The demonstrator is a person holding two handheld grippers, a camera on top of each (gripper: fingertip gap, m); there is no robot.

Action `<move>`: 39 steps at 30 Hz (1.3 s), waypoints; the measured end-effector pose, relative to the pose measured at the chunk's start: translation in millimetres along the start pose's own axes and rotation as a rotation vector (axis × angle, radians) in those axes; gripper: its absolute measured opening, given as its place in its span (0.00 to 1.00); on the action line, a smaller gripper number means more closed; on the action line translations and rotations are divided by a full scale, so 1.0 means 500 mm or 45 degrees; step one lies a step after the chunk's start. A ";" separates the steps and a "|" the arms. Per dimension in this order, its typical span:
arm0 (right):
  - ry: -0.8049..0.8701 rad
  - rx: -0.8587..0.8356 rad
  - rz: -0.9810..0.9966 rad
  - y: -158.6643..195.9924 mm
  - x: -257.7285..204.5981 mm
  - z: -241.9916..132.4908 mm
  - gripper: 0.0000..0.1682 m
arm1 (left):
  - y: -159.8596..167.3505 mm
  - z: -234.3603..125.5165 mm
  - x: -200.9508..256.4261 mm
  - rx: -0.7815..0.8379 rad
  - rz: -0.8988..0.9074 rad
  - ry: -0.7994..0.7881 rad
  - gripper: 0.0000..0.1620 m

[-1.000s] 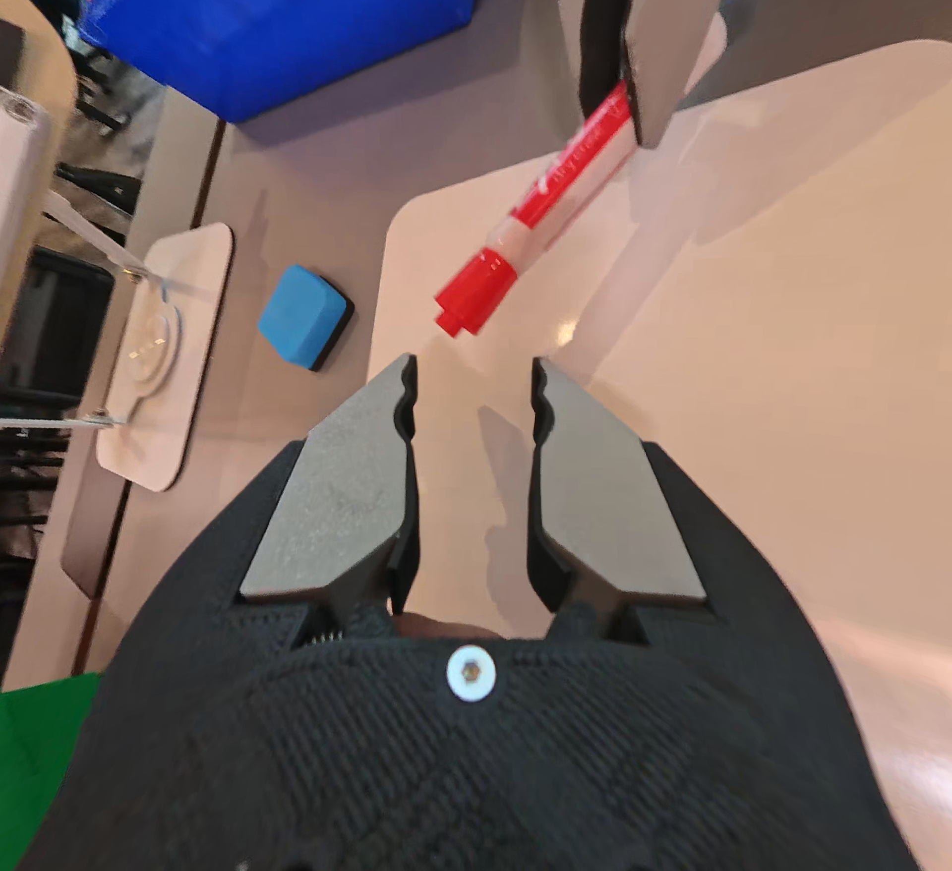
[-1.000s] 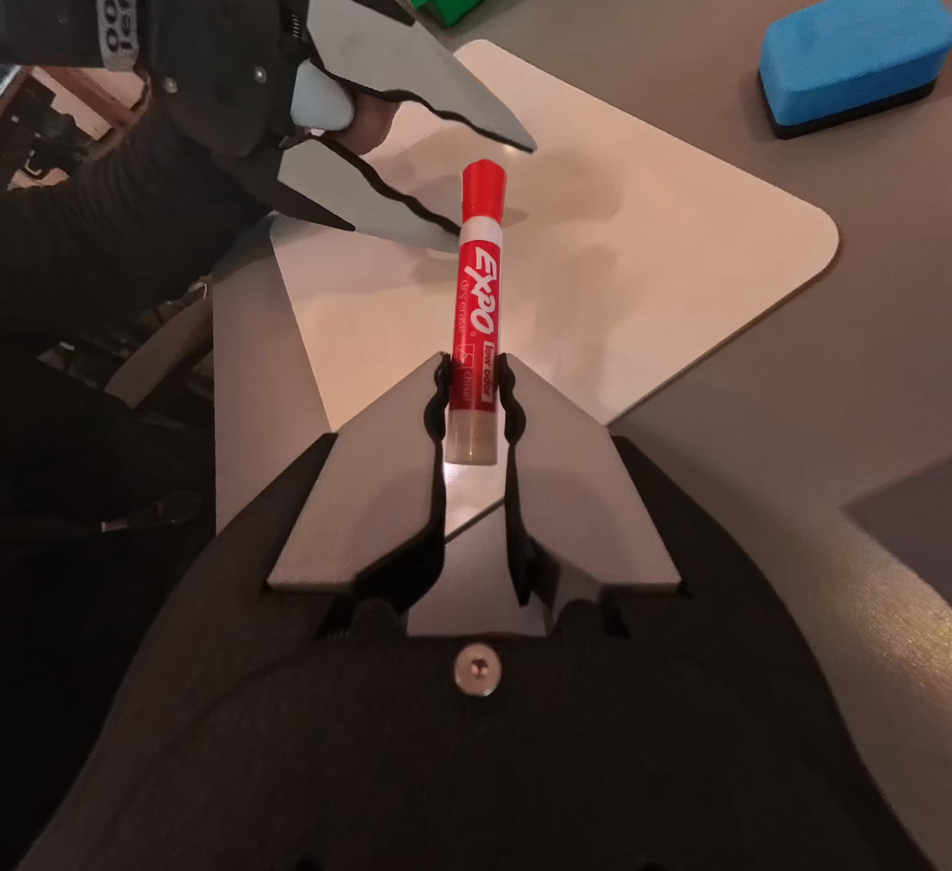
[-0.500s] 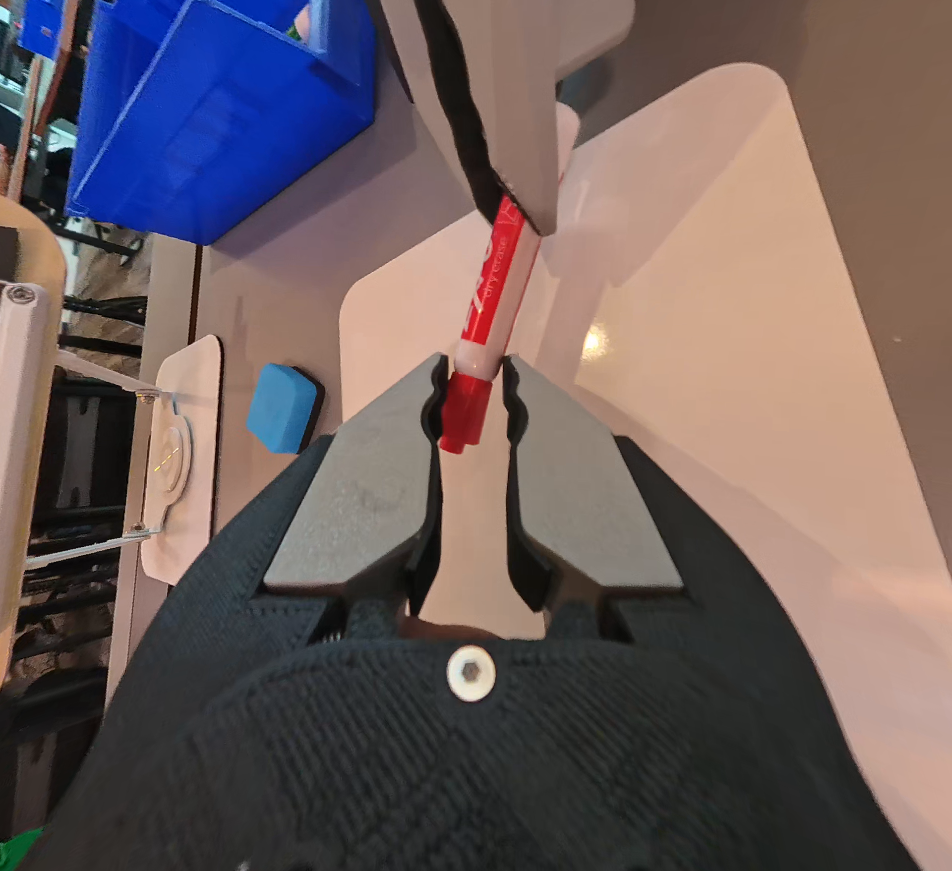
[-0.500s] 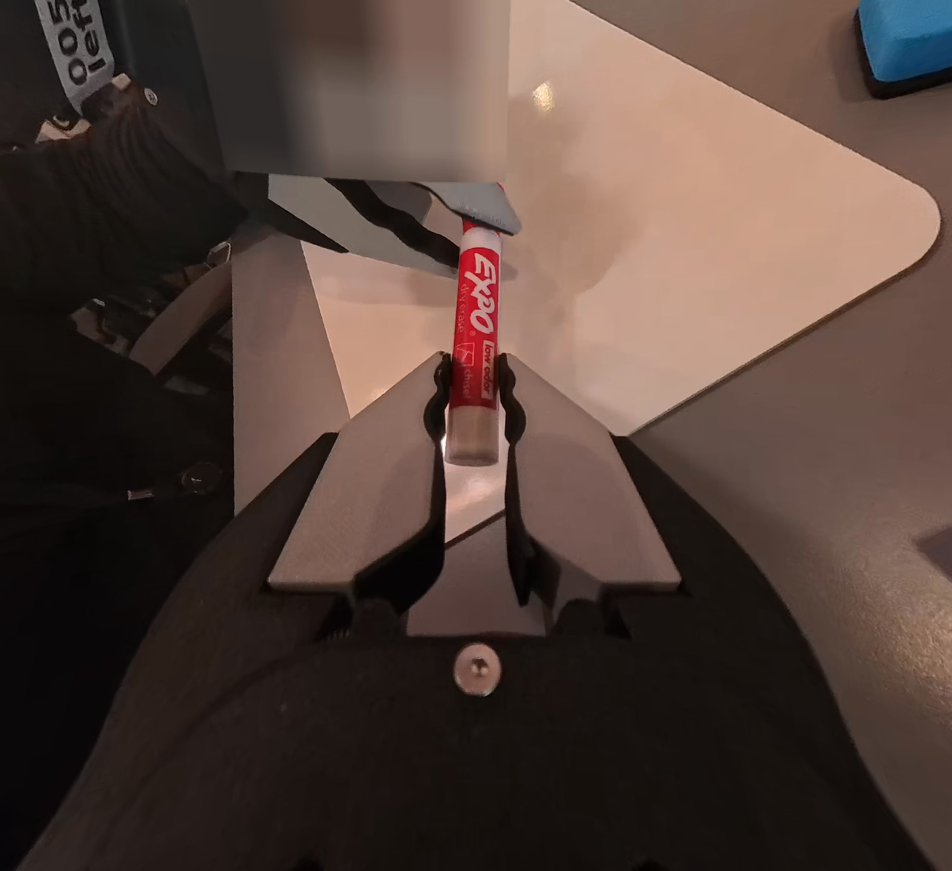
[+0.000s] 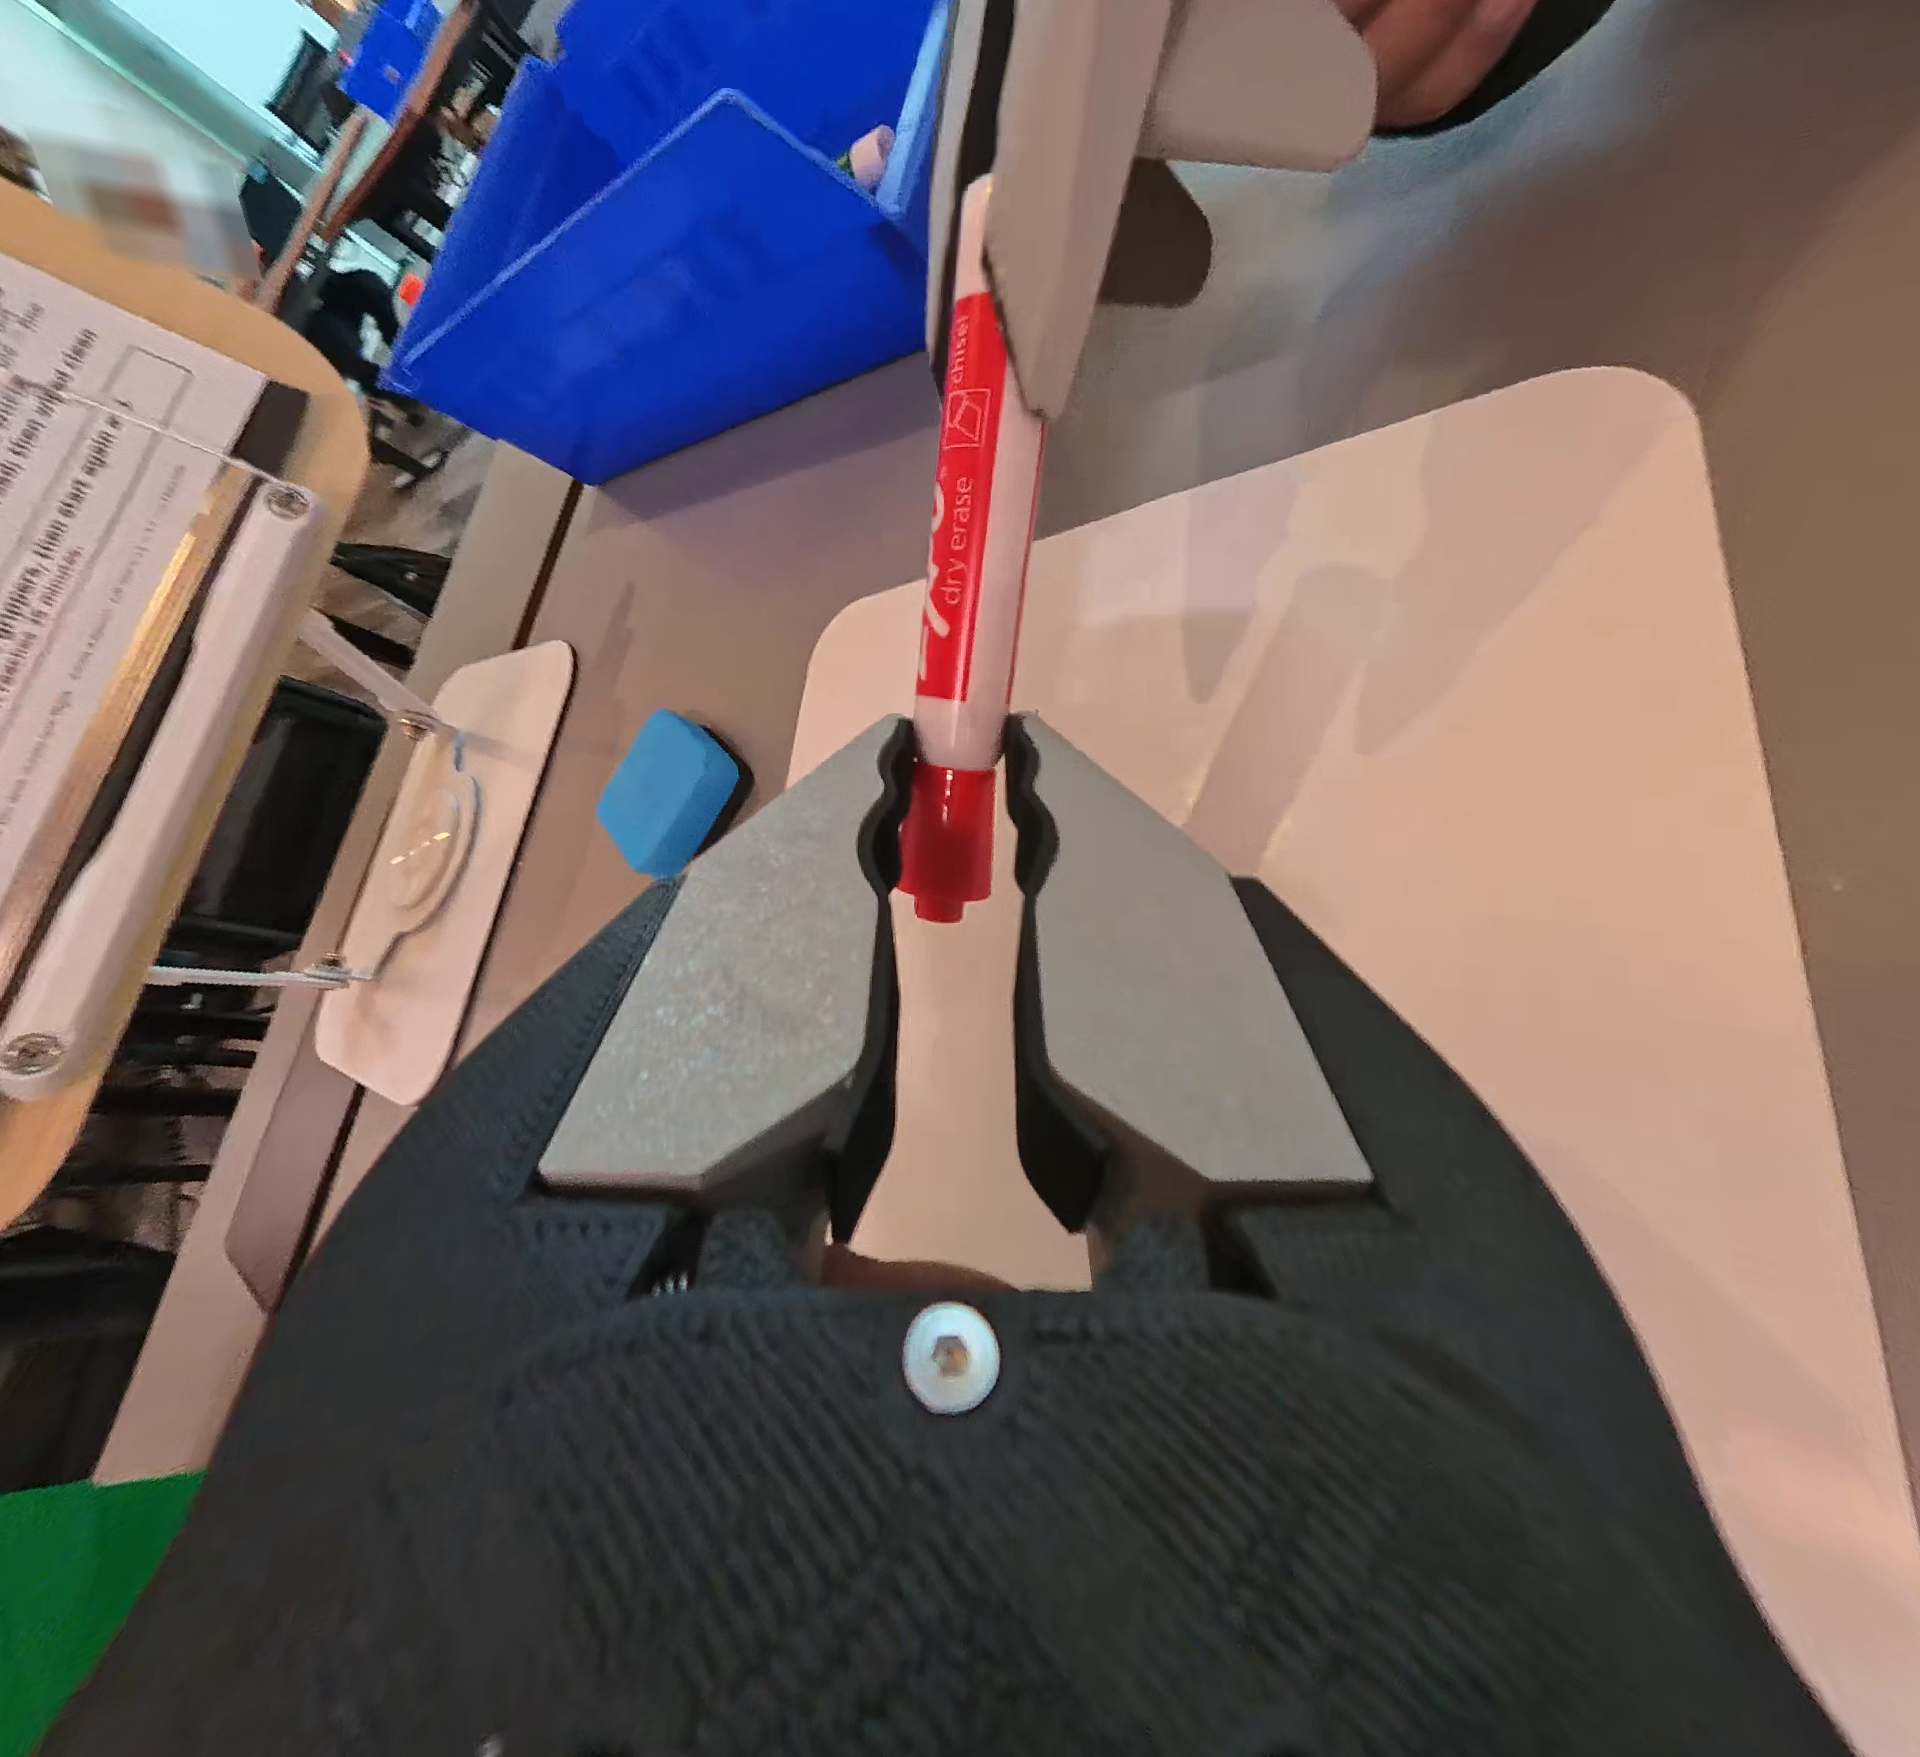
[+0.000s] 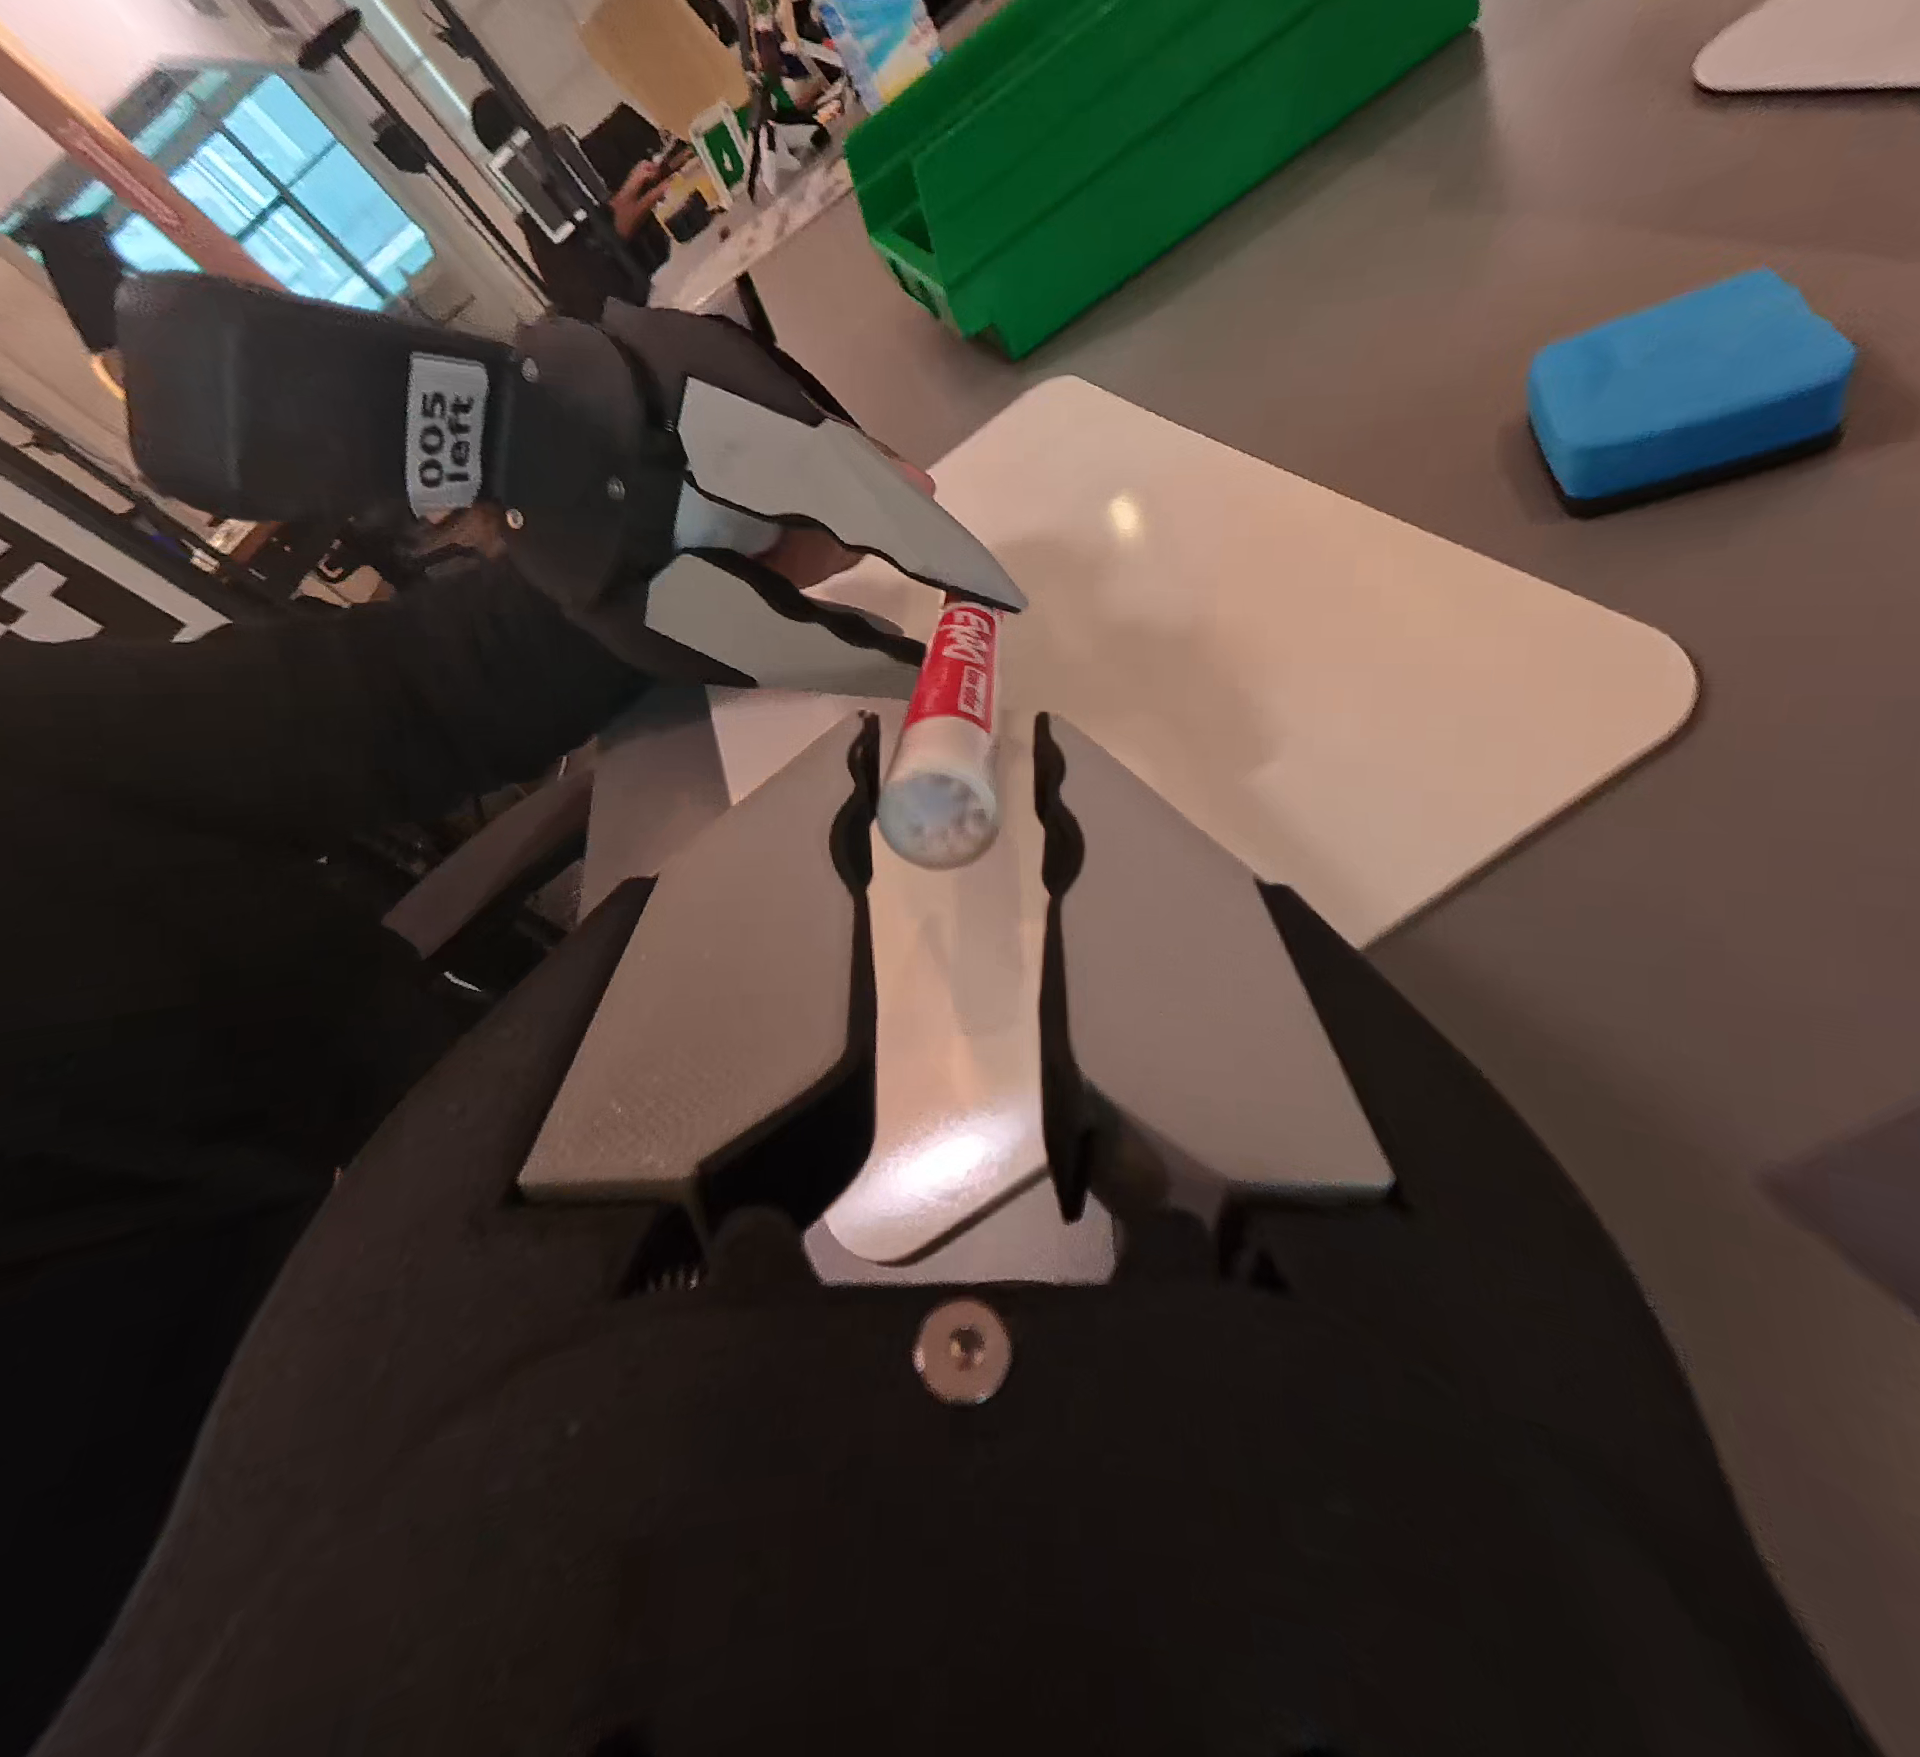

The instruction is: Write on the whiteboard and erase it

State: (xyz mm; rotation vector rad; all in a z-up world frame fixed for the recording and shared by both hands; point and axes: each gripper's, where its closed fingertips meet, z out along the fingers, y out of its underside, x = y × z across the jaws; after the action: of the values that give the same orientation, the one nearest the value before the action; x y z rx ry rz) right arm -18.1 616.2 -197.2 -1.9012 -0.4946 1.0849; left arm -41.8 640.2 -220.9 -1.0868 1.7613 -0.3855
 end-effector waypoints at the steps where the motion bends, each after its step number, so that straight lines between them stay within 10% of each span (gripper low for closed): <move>1: -0.020 0.004 -0.017 -0.002 -0.009 0.004 0.14 | -0.006 -0.001 0.000 0.007 0.018 -0.021 0.10; 39: 0.146 0.025 -0.206 -0.015 -0.011 0.033 0.12 | -0.026 -0.016 -0.024 0.048 0.110 -0.217 0.10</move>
State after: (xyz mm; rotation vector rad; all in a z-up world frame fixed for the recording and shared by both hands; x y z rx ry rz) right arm -34.5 624.6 -192.0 -1.8597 -0.5598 0.8679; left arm -41.1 640.9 -201.6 -0.9842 1.6372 -0.2637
